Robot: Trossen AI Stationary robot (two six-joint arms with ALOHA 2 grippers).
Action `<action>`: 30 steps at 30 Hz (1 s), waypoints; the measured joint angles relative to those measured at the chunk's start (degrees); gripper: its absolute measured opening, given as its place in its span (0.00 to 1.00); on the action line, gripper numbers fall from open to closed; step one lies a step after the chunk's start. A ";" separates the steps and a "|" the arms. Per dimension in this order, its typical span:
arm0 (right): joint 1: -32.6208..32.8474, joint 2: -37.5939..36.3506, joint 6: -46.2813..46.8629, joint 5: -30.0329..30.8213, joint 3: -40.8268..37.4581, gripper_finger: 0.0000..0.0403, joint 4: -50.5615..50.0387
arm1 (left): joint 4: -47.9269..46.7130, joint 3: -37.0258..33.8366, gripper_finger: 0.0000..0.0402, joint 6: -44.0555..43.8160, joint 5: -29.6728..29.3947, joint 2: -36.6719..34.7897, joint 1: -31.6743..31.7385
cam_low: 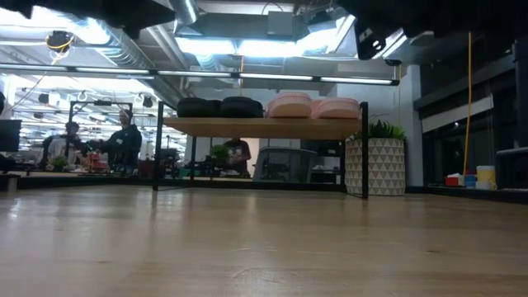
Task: Pick and place slides into the shelf
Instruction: Return to Home Position
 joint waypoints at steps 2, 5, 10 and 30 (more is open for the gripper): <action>0.00 -0.71 0.23 0.02 0.51 0.04 -1.12 | 0.05 -1.73 0.00 -0.36 -3.56 -2.63 -2.79; -0.31 -2.94 0.22 0.02 1.77 0.04 -4.30 | -0.50 -2.52 0.00 -0.46 -8.34 -5.45 -6.01; -0.39 -8.38 -0.29 -1.36 4.46 0.04 -13.30 | -6.98 -2.56 0.00 1.31 -8.76 -10.47 -9.02; 2.33 -33.87 -1.16 -4.50 -6.41 0.04 -26.49 | -15.17 -15.38 0.00 -3.06 -5.43 -32.30 -13.35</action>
